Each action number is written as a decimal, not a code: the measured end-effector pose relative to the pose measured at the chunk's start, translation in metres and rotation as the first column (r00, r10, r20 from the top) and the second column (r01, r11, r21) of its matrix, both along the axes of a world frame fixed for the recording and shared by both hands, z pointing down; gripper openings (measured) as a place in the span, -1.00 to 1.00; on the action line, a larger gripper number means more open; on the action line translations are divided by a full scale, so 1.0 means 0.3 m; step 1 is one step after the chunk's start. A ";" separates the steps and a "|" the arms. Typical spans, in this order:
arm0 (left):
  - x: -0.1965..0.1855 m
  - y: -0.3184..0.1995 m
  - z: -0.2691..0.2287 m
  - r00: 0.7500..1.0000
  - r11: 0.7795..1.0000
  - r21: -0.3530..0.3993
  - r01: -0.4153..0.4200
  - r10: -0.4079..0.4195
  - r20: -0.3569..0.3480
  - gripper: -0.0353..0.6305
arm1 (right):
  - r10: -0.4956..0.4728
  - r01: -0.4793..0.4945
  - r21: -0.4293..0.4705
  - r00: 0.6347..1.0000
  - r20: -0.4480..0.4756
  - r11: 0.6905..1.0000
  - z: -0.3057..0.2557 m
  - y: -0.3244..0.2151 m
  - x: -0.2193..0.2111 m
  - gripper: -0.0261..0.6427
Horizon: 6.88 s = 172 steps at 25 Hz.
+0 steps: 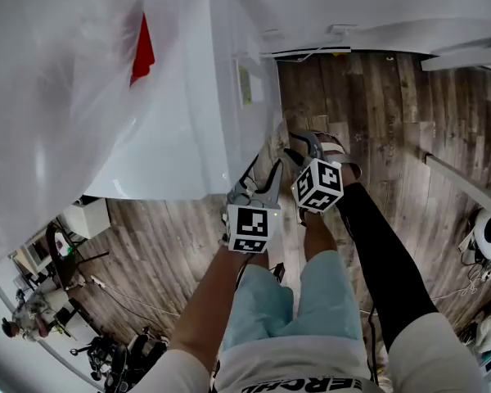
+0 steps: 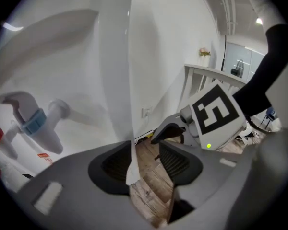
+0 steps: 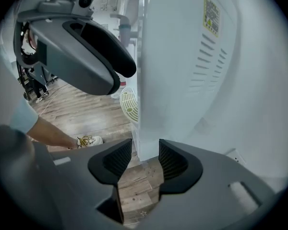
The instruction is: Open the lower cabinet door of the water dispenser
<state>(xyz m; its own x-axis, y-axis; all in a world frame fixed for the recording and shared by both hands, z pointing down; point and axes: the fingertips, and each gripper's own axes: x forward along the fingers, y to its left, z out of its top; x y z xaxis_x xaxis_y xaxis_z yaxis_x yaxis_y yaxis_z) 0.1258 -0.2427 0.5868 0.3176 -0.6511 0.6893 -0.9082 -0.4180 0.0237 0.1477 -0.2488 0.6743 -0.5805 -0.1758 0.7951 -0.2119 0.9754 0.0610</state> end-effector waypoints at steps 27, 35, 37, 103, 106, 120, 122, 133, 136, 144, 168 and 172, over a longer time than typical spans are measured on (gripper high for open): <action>-0.005 0.024 0.168 0.996 0.994 -0.064 -0.091 0.091 -0.012 -0.27 | -0.060 0.060 -0.004 0.995 -0.080 0.998 0.391 -0.040 -0.121 -0.44; -0.032 0.026 0.165 0.997 0.996 -0.065 -0.068 0.066 -0.033 -0.27 | -0.104 0.105 0.009 0.992 -0.076 0.994 0.409 -0.051 -0.149 -0.44; -0.037 0.033 0.170 0.998 0.996 -0.070 -0.059 0.056 -0.043 -0.27 | -0.120 0.121 0.013 0.990 -0.072 0.993 0.409 -0.050 -0.158 -0.44; -0.131 0.046 0.129 0.998 0.999 -0.003 -0.043 0.043 -0.037 -0.72 | -0.084 0.081 -0.068 0.995 -0.048 0.994 0.435 0.142 -0.155 -0.44; -0.130 0.046 0.135 0.998 0.999 -0.007 -0.041 0.041 -0.040 -0.72 | -0.083 0.080 -0.073 0.995 -0.049 0.994 0.440 0.144 -0.155 -0.44; -0.096 0.005 0.098 0.996 0.999 0.039 -0.031 0.034 -0.080 -0.72 | -0.069 0.064 -0.084 0.996 -0.063 0.994 0.442 0.153 -0.155 -0.44; -0.099 0.023 0.109 0.996 0.998 0.050 -0.032 0.036 -0.081 -0.72 | -0.063 0.057 -0.087 0.996 -0.065 0.995 0.443 0.155 -0.152 -0.44; -0.118 0.060 0.071 0.992 0.993 0.091 -0.070 0.080 -0.102 -0.72 | -0.014 0.007 -0.089 0.997 -0.080 0.996 0.430 0.204 -0.164 -0.44; -0.123 0.067 0.072 0.989 0.992 0.100 -0.082 0.093 -0.112 -0.72 | 0.013 -0.021 -0.093 0.996 -0.089 0.995 0.438 0.222 -0.164 -0.44; -0.173 0.096 0.007 0.979 0.976 0.189 -0.106 0.135 -0.151 -0.73 | 0.102 -0.117 -0.108 0.986 -0.132 0.987 0.444 0.273 -0.180 -0.44; -0.294 0.238 -0.087 0.987 0.960 0.273 0.059 -0.015 -0.161 -0.73 | 0.177 -0.197 -0.169 0.976 -0.125 0.966 0.457 0.415 -0.203 -0.44; -0.364 0.273 -0.101 0.986 0.956 0.269 0.113 -0.074 -0.151 -0.73 | 0.143 -0.167 -0.184 0.980 -0.135 0.969 0.459 0.448 -0.213 -0.44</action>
